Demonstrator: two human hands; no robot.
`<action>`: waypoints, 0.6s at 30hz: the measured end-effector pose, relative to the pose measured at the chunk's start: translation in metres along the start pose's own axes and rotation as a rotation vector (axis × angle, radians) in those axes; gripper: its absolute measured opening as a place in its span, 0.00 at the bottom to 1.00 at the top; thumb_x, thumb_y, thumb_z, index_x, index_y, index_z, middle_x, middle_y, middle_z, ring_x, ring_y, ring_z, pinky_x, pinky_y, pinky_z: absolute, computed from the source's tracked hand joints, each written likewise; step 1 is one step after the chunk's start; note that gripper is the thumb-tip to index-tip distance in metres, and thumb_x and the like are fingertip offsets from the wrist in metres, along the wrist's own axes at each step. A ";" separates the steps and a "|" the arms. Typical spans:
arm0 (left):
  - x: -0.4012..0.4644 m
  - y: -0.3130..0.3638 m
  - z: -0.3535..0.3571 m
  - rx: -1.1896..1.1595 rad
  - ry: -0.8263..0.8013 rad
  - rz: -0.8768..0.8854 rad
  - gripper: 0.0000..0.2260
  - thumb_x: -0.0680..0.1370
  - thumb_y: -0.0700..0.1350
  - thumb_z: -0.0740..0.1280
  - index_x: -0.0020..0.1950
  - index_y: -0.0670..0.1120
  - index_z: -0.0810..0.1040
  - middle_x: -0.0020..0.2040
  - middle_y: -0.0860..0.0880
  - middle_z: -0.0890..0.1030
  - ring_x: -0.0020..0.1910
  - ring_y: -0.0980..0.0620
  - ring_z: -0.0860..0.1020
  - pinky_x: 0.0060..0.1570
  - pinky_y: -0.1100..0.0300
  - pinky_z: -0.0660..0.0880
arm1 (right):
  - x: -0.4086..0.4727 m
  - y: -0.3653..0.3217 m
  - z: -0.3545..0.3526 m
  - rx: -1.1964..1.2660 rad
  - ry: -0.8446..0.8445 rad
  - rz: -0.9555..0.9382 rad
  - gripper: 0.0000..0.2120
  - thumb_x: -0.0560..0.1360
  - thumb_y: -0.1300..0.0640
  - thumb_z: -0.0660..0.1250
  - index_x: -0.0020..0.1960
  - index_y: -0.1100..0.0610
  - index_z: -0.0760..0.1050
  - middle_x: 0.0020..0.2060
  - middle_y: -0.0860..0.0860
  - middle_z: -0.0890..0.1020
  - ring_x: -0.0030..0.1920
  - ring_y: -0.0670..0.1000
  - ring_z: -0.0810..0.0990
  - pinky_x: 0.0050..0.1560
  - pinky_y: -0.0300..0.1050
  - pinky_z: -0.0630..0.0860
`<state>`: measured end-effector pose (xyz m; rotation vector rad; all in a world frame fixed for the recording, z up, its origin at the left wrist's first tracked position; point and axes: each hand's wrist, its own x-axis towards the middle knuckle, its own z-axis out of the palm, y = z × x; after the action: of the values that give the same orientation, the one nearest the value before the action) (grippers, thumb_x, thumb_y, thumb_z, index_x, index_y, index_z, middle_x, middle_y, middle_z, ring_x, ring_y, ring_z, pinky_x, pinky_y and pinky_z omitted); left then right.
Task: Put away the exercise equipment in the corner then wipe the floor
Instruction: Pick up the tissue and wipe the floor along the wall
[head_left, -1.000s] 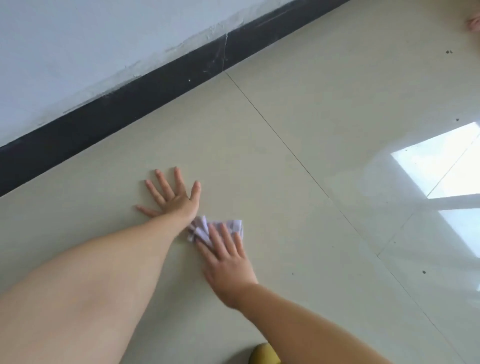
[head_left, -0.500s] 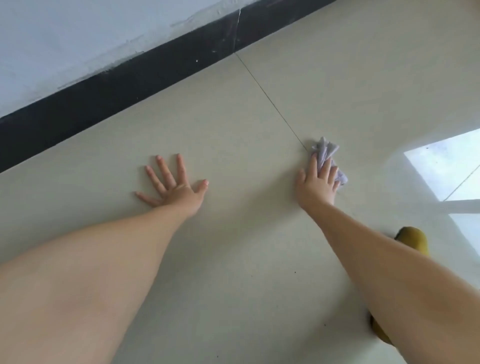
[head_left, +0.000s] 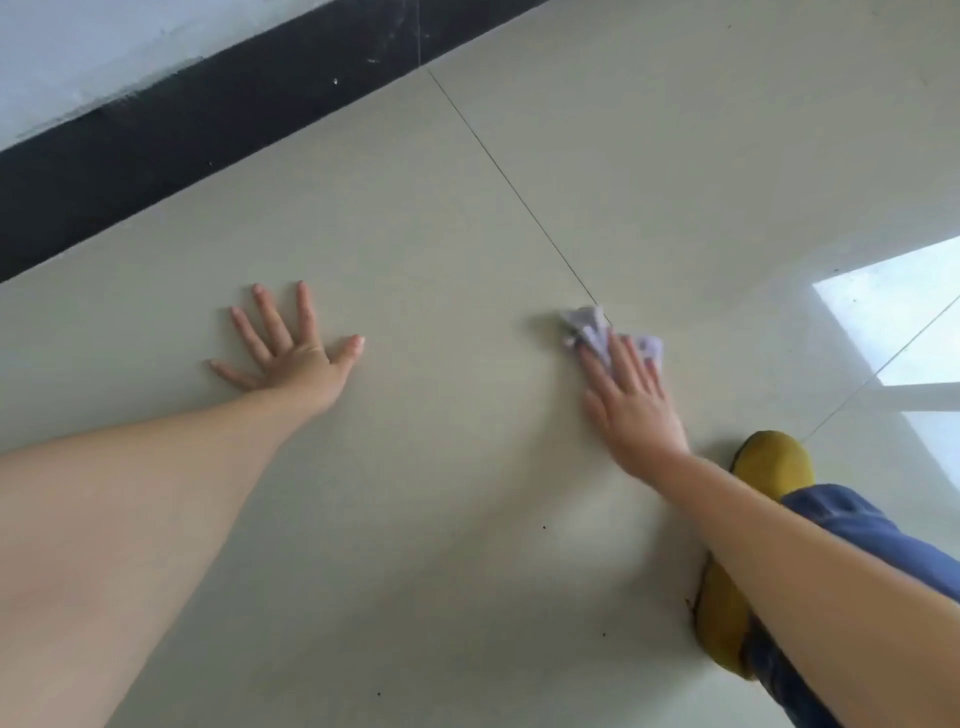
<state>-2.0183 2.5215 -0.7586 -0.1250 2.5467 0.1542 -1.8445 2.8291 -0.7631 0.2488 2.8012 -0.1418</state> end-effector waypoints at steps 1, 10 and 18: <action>0.000 0.000 0.000 0.000 0.000 0.001 0.36 0.76 0.67 0.53 0.76 0.58 0.36 0.76 0.48 0.31 0.75 0.43 0.32 0.65 0.28 0.41 | 0.020 0.033 -0.016 0.023 -0.021 0.226 0.26 0.81 0.51 0.44 0.78 0.53 0.51 0.77 0.58 0.51 0.75 0.59 0.49 0.73 0.62 0.49; -0.014 0.024 -0.016 0.021 -0.035 -0.023 0.34 0.79 0.59 0.56 0.77 0.54 0.40 0.77 0.48 0.34 0.76 0.45 0.36 0.69 0.32 0.42 | 0.001 -0.067 -0.024 -0.037 -0.287 -0.281 0.40 0.70 0.37 0.31 0.78 0.53 0.41 0.76 0.59 0.38 0.75 0.60 0.33 0.75 0.57 0.37; -0.057 0.094 -0.009 0.009 -0.209 0.340 0.29 0.81 0.55 0.55 0.78 0.51 0.46 0.78 0.48 0.41 0.77 0.48 0.42 0.73 0.42 0.50 | 0.072 0.021 -0.056 -0.247 -0.182 -0.571 0.34 0.74 0.35 0.28 0.76 0.50 0.36 0.77 0.55 0.43 0.77 0.57 0.42 0.75 0.54 0.42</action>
<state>-1.9880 2.6164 -0.7116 0.3143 2.3397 0.2715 -1.9248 2.8678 -0.7348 -0.5937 2.5934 0.0517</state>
